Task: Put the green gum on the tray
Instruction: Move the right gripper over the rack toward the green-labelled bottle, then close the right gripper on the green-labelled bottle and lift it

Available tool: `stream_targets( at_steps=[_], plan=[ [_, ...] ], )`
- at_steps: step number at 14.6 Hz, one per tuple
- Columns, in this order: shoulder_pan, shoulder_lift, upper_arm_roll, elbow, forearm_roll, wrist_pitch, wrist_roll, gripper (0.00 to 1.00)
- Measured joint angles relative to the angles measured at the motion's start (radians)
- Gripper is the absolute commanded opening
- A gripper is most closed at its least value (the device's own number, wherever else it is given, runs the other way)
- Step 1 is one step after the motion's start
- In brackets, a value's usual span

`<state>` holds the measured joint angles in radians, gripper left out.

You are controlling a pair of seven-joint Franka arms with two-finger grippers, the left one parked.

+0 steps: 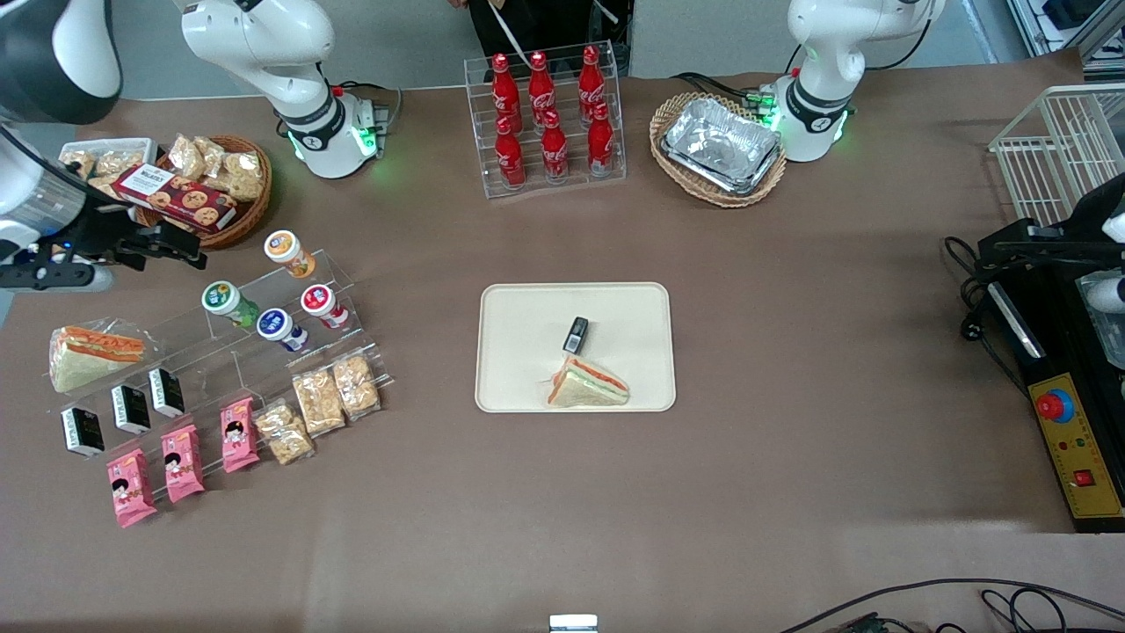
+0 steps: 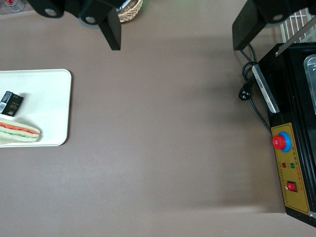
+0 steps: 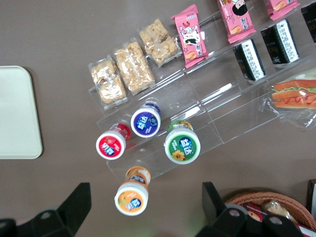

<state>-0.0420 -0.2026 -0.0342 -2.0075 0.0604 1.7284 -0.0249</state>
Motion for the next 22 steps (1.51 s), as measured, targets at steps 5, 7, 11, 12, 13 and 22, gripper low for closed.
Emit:
stream_targets(
  at_steps=[5,7,11,12,13,22],
  plan=[
    [-0.002,-0.009,-0.004,-0.151,-0.045,0.143,-0.005,1.0],
    [-0.002,-0.008,-0.004,-0.2,-0.049,0.199,-0.006,1.0],
    [-0.002,-0.007,-0.005,-0.297,-0.073,0.293,-0.013,1.0],
    [-0.002,-0.007,-0.005,-0.311,-0.076,0.305,-0.013,1.0],
    [-0.004,-0.006,-0.005,-0.323,-0.076,0.317,-0.013,1.0],
    [-0.015,0.022,-0.007,-0.401,-0.078,0.459,-0.023,0.91]
  ],
)
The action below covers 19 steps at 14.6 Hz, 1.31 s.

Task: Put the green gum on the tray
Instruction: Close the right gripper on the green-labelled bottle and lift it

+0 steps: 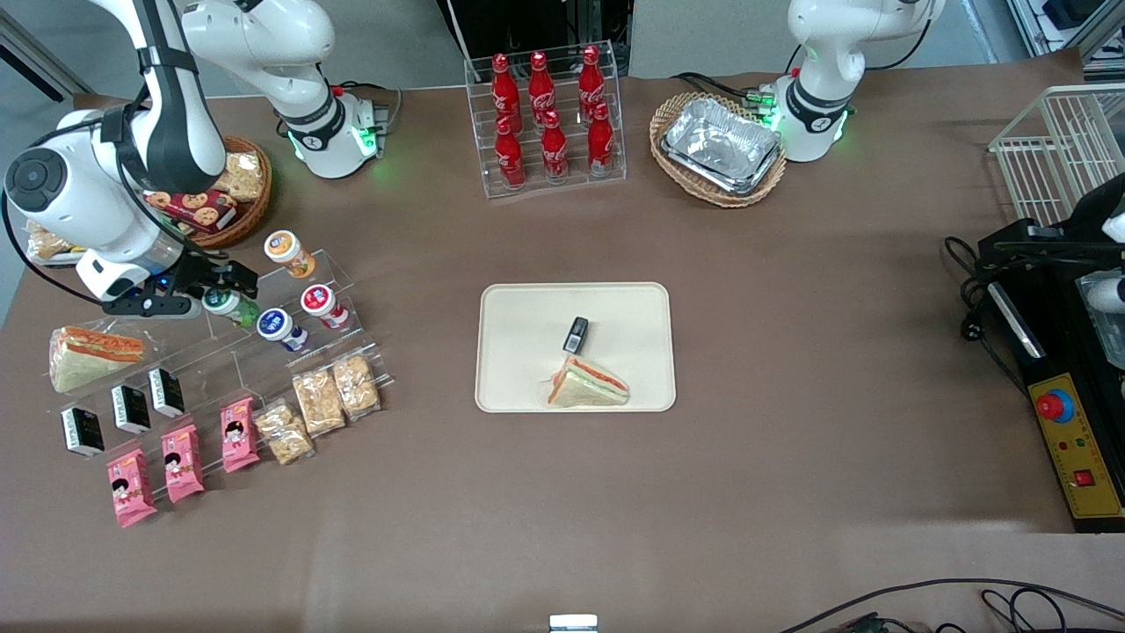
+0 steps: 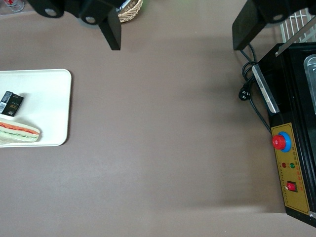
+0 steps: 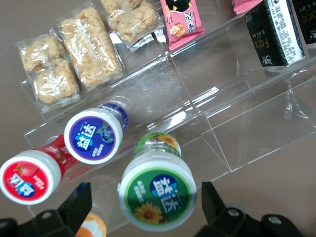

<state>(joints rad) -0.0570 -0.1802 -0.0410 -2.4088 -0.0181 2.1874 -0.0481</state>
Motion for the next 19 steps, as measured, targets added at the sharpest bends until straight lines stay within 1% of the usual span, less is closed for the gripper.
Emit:
stream_targets(
  at_steps=[2,3,5,7,11,12,13,14,16,19],
  plan=[
    [-0.005,0.014,0.0,0.0,0.0,0.011,-0.002,0.77],
    [-0.008,0.018,0.0,0.0,-0.001,0.015,-0.004,0.73],
    [-0.012,0.022,0.0,0.0,-0.001,0.019,-0.016,0.67],
    [-0.012,0.022,0.0,0.0,-0.001,0.02,-0.028,0.65],
    [-0.013,0.022,-0.007,0.022,-0.001,0.018,-0.061,0.65],
    [-0.013,0.022,-0.01,0.038,-0.001,0.007,-0.065,0.59],
    [-0.013,0.022,-0.011,0.059,-0.001,-0.017,-0.069,0.47],
    [-0.013,0.021,-0.011,0.083,-0.001,-0.047,-0.074,0.37],
    [-0.013,0.021,-0.011,0.125,-0.002,-0.106,-0.1,0.37],
    [-0.013,0.022,-0.011,0.167,-0.002,-0.142,-0.121,0.37]
  ],
)
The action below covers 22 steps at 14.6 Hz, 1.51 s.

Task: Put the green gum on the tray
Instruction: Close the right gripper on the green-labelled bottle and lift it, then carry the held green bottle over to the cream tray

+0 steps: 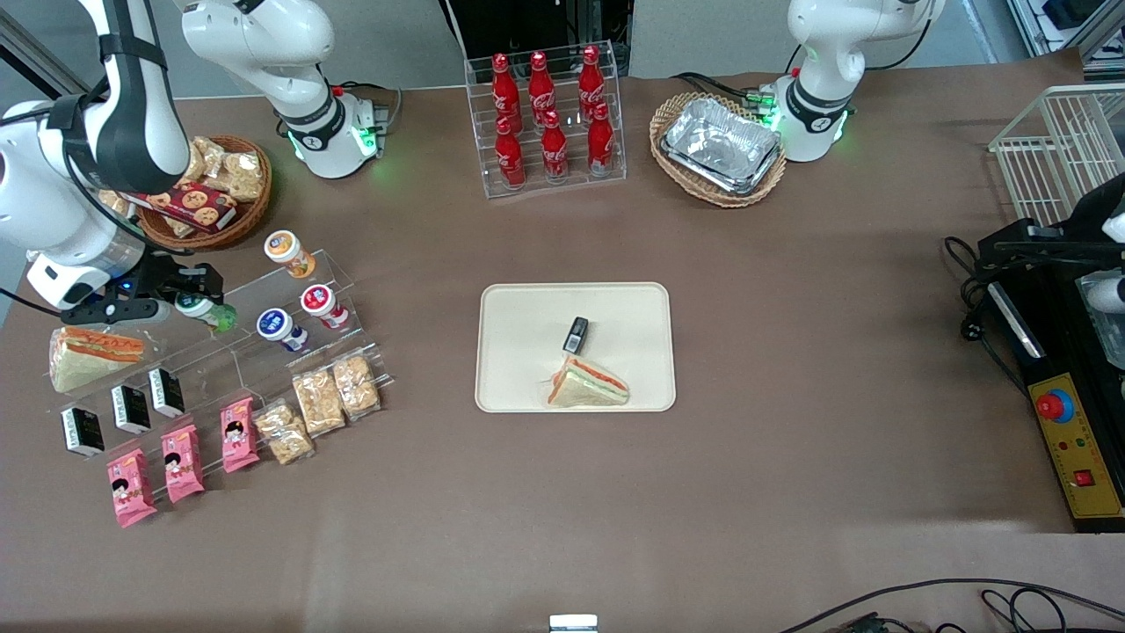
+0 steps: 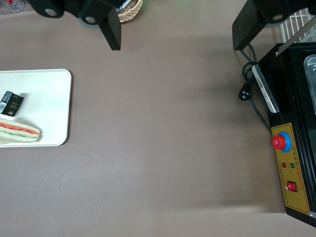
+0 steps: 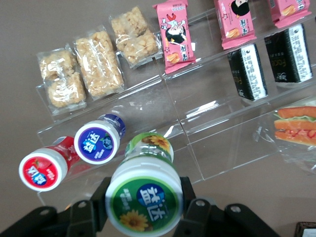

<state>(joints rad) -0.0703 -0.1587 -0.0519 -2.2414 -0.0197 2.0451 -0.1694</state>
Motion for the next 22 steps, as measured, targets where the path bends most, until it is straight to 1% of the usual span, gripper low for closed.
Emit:
stream_targets(
  at_steps=[3,9,12,16,18,19,22],
  plan=[
    [0.0,0.002,0.0,0.103,0.0,-0.126,-0.007,0.37],
    [0.006,0.057,0.008,0.426,0.0,-0.454,-0.01,0.38],
    [0.035,0.099,0.013,0.553,0.027,-0.558,0.014,0.39],
    [0.122,0.118,0.018,0.604,0.097,-0.597,0.156,0.4],
    [0.188,0.122,0.021,0.606,0.126,-0.598,0.287,0.44],
    [0.235,0.124,0.021,0.606,0.132,-0.6,0.369,0.46],
    [0.41,0.154,0.026,0.605,0.135,-0.595,0.622,0.45]
  ],
)
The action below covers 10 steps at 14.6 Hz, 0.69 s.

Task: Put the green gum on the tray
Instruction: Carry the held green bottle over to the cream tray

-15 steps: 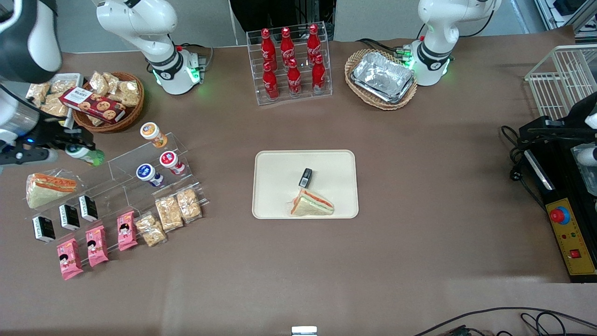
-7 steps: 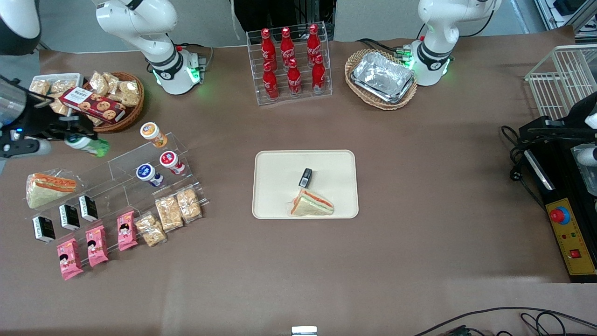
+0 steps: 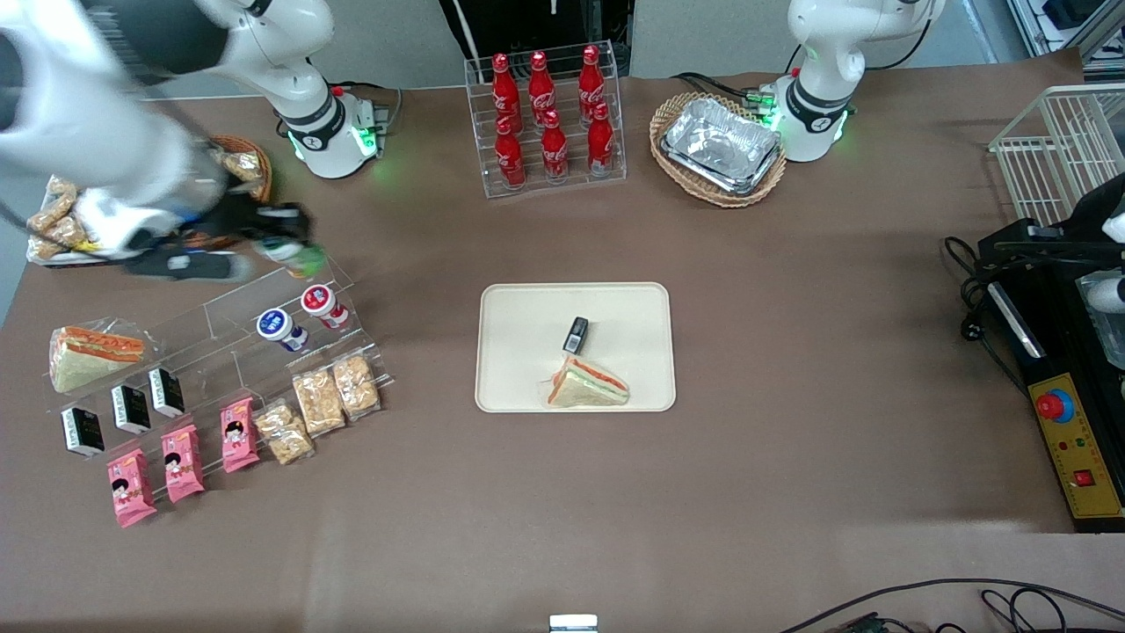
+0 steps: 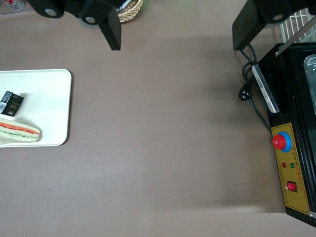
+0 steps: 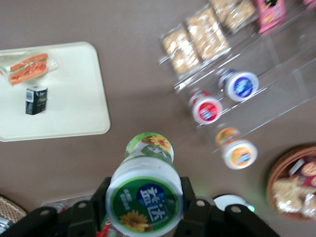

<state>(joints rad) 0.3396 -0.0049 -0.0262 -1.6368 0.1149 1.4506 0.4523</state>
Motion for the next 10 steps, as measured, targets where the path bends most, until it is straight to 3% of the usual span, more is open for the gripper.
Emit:
stream_targets(
  at_steps=[4,10],
  plan=[
    [0.152,0.074,0.002,-0.053,0.0,0.151,0.198,0.45],
    [0.27,0.143,0.0,-0.307,0.0,0.539,0.352,0.45]
  ],
)
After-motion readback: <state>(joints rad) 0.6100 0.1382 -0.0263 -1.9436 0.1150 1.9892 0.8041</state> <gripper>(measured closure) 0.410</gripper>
